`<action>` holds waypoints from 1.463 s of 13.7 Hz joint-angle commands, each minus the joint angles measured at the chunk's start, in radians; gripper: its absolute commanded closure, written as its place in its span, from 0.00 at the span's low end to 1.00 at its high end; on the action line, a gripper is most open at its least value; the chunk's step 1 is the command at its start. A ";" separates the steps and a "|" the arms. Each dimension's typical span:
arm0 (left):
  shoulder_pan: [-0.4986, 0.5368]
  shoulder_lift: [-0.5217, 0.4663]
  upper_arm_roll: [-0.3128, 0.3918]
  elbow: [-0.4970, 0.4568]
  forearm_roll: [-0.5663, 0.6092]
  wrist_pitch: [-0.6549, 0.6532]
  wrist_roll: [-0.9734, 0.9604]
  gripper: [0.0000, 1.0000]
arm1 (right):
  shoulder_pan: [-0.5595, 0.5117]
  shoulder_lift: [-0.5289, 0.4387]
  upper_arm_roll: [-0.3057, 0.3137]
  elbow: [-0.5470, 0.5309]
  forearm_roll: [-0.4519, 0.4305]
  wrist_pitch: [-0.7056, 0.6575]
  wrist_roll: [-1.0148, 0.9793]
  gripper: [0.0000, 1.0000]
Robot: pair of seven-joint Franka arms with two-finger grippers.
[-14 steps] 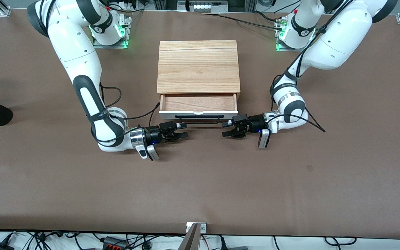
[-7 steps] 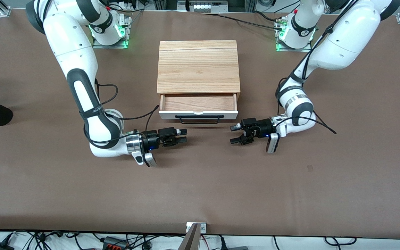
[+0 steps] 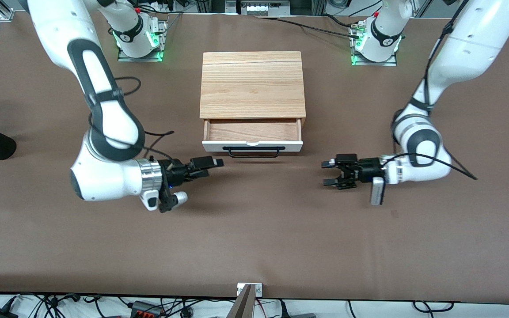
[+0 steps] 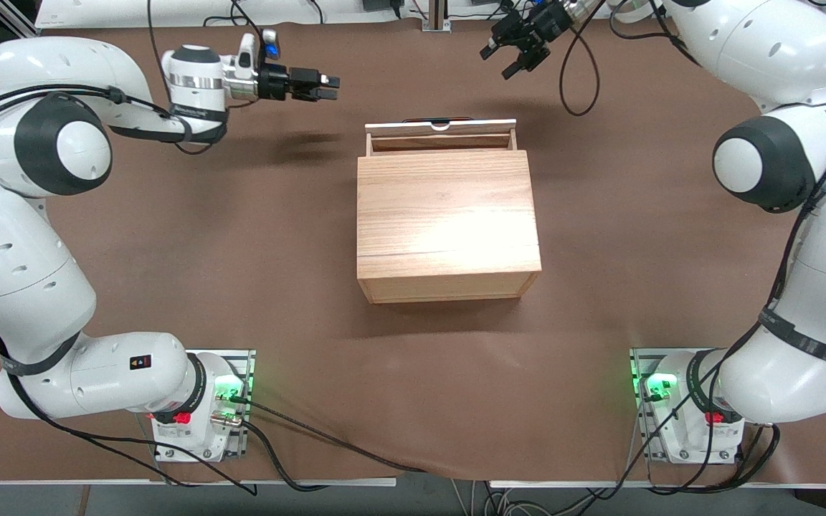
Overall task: Pull top drawer with both arms simultaneously
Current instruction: 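Open both grippers and draw them back from the handle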
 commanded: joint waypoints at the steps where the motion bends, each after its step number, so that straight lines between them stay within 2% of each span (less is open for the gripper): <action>1: 0.026 -0.078 -0.001 -0.004 0.168 0.010 -0.116 0.00 | -0.045 -0.071 -0.004 -0.014 -0.219 -0.122 0.110 0.00; 3: 0.055 -0.096 -0.003 0.060 0.352 -0.002 -0.214 0.00 | -0.079 -0.123 -0.004 -0.014 -0.403 -0.196 0.150 0.00; 6: 0.114 -0.096 -0.003 0.206 0.616 -0.167 -0.362 0.00 | -0.078 -0.188 -0.003 -0.014 -0.653 -0.245 0.268 0.00; 9: 0.190 -0.128 -0.003 0.310 0.835 -0.351 -0.446 0.00 | -0.099 -0.238 -0.020 -0.014 -0.770 -0.258 0.308 0.00; 12: 0.191 -0.142 -0.014 0.483 1.110 -0.439 -0.577 0.00 | -0.102 -0.278 -0.081 -0.013 -0.778 -0.259 0.302 0.00; 14: 0.188 -0.143 -0.017 0.575 1.232 -0.538 -0.578 0.00 | -0.115 -0.332 -0.107 -0.016 -0.781 -0.266 0.296 0.00; 17: 0.204 -0.143 0.008 0.703 1.275 -0.632 -0.586 0.00 | -0.177 -0.392 -0.116 -0.029 -0.778 -0.226 0.296 0.00; 20: 0.224 -0.192 0.017 0.729 1.364 -0.632 -0.626 0.00 | -0.225 -0.424 -0.122 -0.034 -0.784 -0.206 0.262 0.00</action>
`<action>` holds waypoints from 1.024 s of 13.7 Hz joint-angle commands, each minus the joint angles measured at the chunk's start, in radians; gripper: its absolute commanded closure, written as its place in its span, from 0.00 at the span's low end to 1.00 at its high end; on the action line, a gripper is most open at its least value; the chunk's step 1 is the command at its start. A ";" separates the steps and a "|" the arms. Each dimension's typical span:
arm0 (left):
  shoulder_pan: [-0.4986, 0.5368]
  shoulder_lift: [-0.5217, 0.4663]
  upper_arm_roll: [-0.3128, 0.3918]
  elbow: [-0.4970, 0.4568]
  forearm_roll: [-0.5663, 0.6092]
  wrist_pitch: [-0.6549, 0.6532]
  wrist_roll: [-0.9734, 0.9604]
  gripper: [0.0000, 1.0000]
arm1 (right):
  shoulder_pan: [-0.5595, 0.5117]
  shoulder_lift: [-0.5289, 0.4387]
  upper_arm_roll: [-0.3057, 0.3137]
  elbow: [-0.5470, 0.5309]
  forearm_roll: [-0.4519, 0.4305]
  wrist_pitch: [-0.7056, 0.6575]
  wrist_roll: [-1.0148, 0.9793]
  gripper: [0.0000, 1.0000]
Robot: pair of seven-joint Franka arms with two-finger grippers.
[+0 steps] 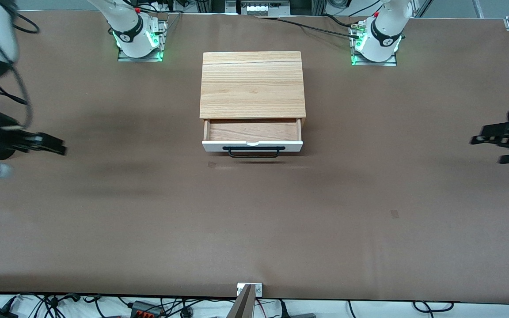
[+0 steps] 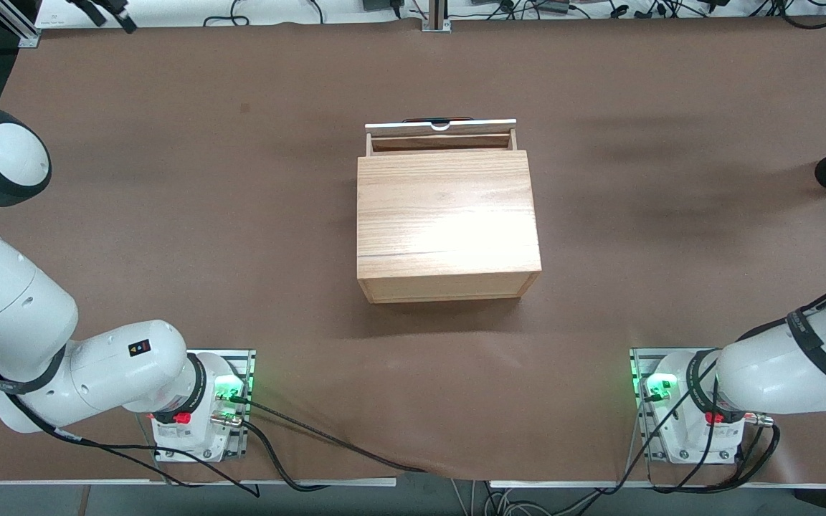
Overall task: Pull top drawer with both arms simultaneously
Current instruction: 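Open both grippers and draw them back from the handle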
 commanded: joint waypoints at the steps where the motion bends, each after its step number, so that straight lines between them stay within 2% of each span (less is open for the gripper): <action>1: 0.010 -0.042 0.006 0.034 0.046 -0.025 -0.104 0.00 | -0.031 -0.036 -0.009 -0.042 -0.015 0.018 -0.076 0.00; 4: -0.005 -0.072 -0.016 0.025 0.049 -0.031 -0.456 0.00 | -0.029 -0.068 -0.023 -0.082 -0.019 0.015 -0.106 0.00; 5: -0.042 -0.080 -0.014 0.022 0.059 -0.042 -0.500 0.00 | -0.028 -0.083 -0.020 -0.098 -0.031 0.018 -0.106 0.00; 8: -0.085 -0.097 -0.036 0.007 0.130 -0.020 -0.511 0.00 | -0.028 -0.201 -0.016 -0.273 -0.037 0.061 -0.103 0.00; 11: -0.085 -0.169 -0.062 -0.114 0.124 0.068 -0.511 0.00 | -0.028 -0.307 -0.013 -0.435 -0.037 0.093 -0.103 0.00; 14: -0.085 -0.206 -0.073 -0.165 0.118 0.090 -0.517 0.00 | -0.026 -0.311 -0.013 -0.440 -0.038 0.093 -0.104 0.00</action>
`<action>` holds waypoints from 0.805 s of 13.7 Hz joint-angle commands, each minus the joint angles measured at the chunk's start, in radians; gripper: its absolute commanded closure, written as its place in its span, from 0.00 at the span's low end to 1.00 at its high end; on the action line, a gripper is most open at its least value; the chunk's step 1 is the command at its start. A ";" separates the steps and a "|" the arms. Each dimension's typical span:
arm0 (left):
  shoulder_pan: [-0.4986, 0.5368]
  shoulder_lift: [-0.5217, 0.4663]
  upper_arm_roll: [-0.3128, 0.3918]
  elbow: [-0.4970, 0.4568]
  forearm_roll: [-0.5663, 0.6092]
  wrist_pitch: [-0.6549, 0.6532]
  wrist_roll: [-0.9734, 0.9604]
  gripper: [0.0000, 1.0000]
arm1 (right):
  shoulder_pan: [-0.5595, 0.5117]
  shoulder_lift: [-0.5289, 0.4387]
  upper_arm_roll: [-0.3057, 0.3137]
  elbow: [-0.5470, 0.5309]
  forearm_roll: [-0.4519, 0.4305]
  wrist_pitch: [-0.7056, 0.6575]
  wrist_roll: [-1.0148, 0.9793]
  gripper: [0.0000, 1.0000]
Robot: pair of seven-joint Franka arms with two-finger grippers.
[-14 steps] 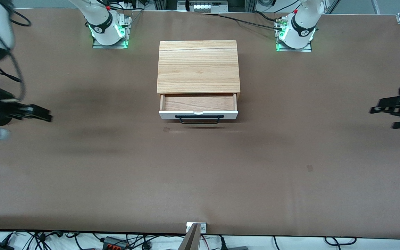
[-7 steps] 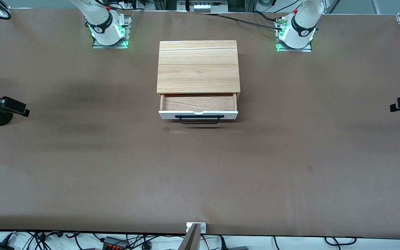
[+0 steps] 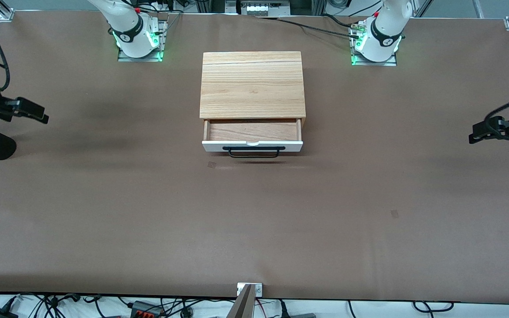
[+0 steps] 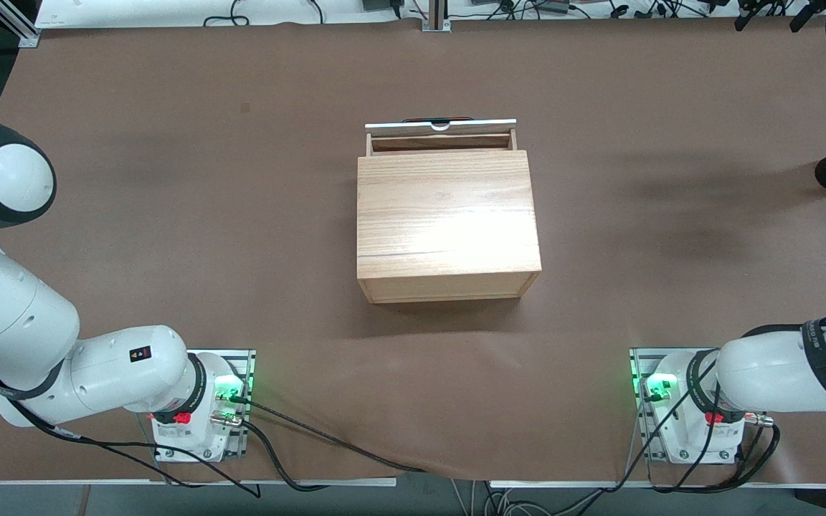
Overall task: Pull top drawer with both arms simultaneously
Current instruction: 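Open both grippers and draw them back from the handle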
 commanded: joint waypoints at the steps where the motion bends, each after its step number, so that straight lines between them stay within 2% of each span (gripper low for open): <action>1: 0.018 -0.069 -0.018 -0.094 0.011 0.028 -0.019 0.00 | -0.001 -0.032 0.009 -0.041 -0.016 0.032 -0.009 0.00; 4: 0.022 -0.113 -0.018 -0.157 0.011 0.043 -0.058 0.00 | -0.004 -0.016 0.009 -0.013 -0.014 0.030 -0.024 0.00; 9: 0.035 -0.130 -0.017 -0.169 0.008 0.075 -0.056 0.00 | -0.004 -0.018 0.008 -0.004 -0.014 0.052 -0.023 0.00; 11: 0.061 -0.136 -0.018 -0.183 -0.044 0.074 -0.055 0.00 | -0.003 -0.019 0.008 -0.006 -0.014 0.044 -0.024 0.00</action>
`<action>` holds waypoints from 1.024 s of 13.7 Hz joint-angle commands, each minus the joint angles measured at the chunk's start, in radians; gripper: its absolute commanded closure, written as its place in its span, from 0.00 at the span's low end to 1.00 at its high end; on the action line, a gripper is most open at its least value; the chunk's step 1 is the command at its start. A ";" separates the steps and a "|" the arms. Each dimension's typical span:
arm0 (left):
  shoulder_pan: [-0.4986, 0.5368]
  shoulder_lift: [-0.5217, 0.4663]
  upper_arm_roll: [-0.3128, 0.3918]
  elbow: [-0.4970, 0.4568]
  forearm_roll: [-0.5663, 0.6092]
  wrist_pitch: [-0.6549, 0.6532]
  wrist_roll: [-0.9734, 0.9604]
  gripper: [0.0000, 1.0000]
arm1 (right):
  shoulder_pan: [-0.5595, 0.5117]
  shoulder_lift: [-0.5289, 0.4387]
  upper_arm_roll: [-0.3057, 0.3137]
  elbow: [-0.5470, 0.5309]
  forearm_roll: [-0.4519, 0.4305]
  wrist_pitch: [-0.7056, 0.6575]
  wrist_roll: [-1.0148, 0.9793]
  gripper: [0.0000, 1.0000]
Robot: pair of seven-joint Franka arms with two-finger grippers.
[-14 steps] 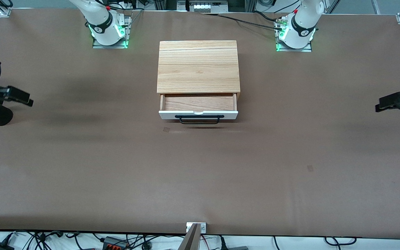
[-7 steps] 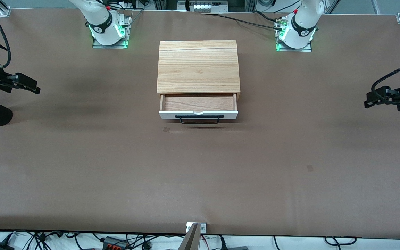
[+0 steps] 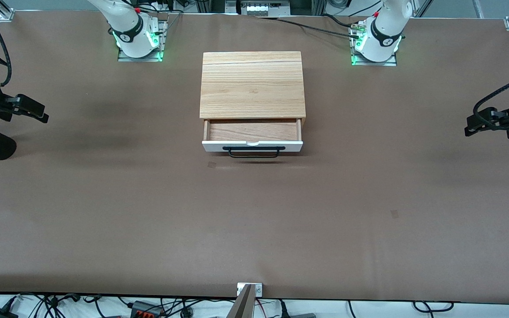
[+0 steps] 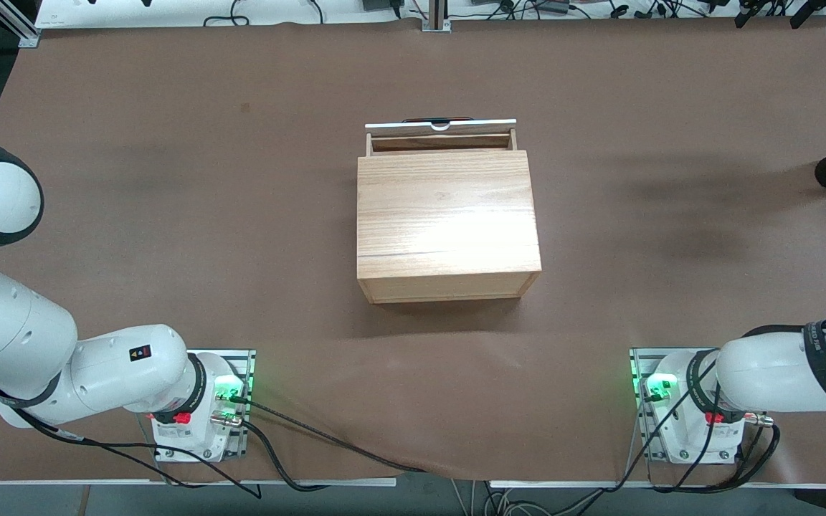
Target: Pull top drawer with both arms simultaneously
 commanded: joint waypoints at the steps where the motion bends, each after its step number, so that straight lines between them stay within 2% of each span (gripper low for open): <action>1: 0.039 -0.049 -0.011 -0.064 -0.039 0.024 -0.004 0.00 | -0.003 -0.008 0.007 0.004 -0.014 -0.006 -0.015 0.00; 3: 0.091 -0.050 -0.013 -0.077 -0.086 0.029 0.009 0.00 | -0.009 -0.008 0.009 0.004 -0.014 -0.006 -0.015 0.00; 4: 0.112 -0.050 -0.011 -0.079 -0.111 0.029 0.014 0.00 | -0.020 -0.006 0.028 0.004 -0.014 -0.006 -0.015 0.00; 6: 0.103 -0.062 -0.007 -0.087 -0.116 0.029 0.014 0.00 | -0.044 -0.005 0.052 0.002 -0.014 -0.003 -0.015 0.00; 7: 0.050 -0.099 0.019 -0.114 -0.114 0.035 0.014 0.00 | -0.045 -0.005 0.052 0.002 -0.014 -0.005 -0.015 0.00; 10: -0.174 -0.200 0.244 -0.241 -0.117 0.076 0.012 0.00 | -0.043 -0.008 0.052 -0.001 -0.014 -0.009 -0.013 0.00; 11: -0.212 -0.210 0.287 -0.254 -0.119 0.078 0.012 0.00 | -0.043 -0.008 0.052 -0.001 -0.014 -0.009 -0.012 0.00; 14: -0.236 -0.210 0.300 -0.249 -0.119 0.053 0.014 0.00 | -0.040 -0.008 0.052 -0.007 -0.014 0.011 -0.002 0.00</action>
